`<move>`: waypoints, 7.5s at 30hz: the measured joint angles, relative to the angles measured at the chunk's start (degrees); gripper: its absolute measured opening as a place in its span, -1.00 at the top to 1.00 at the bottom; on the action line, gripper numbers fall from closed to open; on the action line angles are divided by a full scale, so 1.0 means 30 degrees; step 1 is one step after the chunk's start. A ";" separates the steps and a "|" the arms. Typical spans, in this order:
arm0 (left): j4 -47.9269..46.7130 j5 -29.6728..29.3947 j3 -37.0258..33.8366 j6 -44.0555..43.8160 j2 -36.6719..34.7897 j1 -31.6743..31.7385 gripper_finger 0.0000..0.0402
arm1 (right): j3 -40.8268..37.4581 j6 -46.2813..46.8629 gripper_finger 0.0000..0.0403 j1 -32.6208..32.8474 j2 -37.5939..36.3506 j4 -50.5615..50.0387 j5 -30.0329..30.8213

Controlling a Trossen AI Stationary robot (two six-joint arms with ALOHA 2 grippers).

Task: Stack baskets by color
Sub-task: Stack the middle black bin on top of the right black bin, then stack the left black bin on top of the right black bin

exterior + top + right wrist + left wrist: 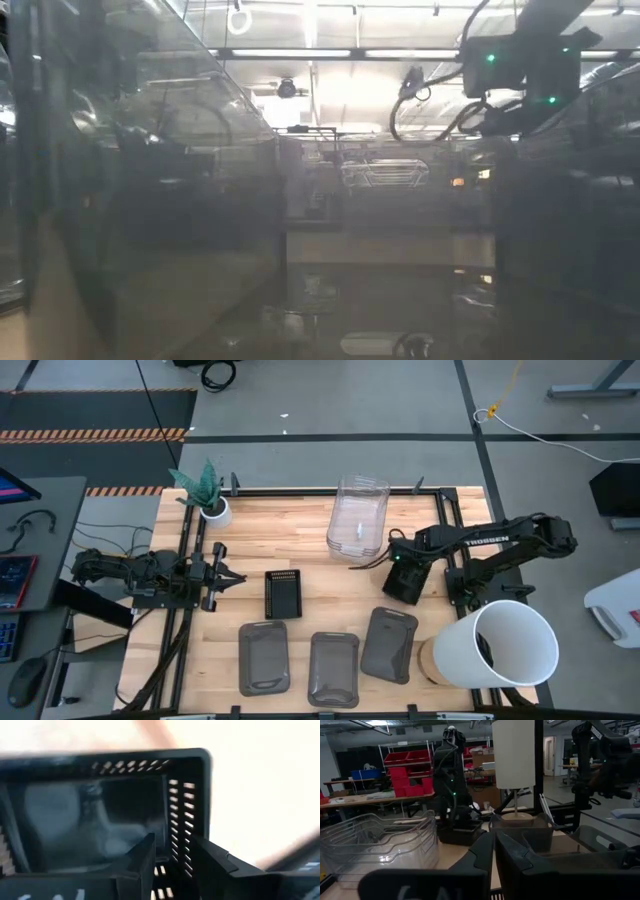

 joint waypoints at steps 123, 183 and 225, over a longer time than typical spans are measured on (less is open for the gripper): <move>-0.0003 -0.0005 0.0000 -0.0003 -0.0003 0.0000 0.86 | 1.9322 -1.1641 0.94 0.6969 1.8554 0.9420 -0.0462; 0.0000 0.0002 0.0000 -0.0003 0.0001 -0.0001 0.88 | 0.8274 1.1710 0.94 1.6678 0.2350 -0.7343 0.8319; -0.0007 0.0003 0.0000 0.0000 0.0005 0.0000 0.83 | 0.9513 0.5676 0.94 0.8152 -0.0947 -0.7040 -0.2428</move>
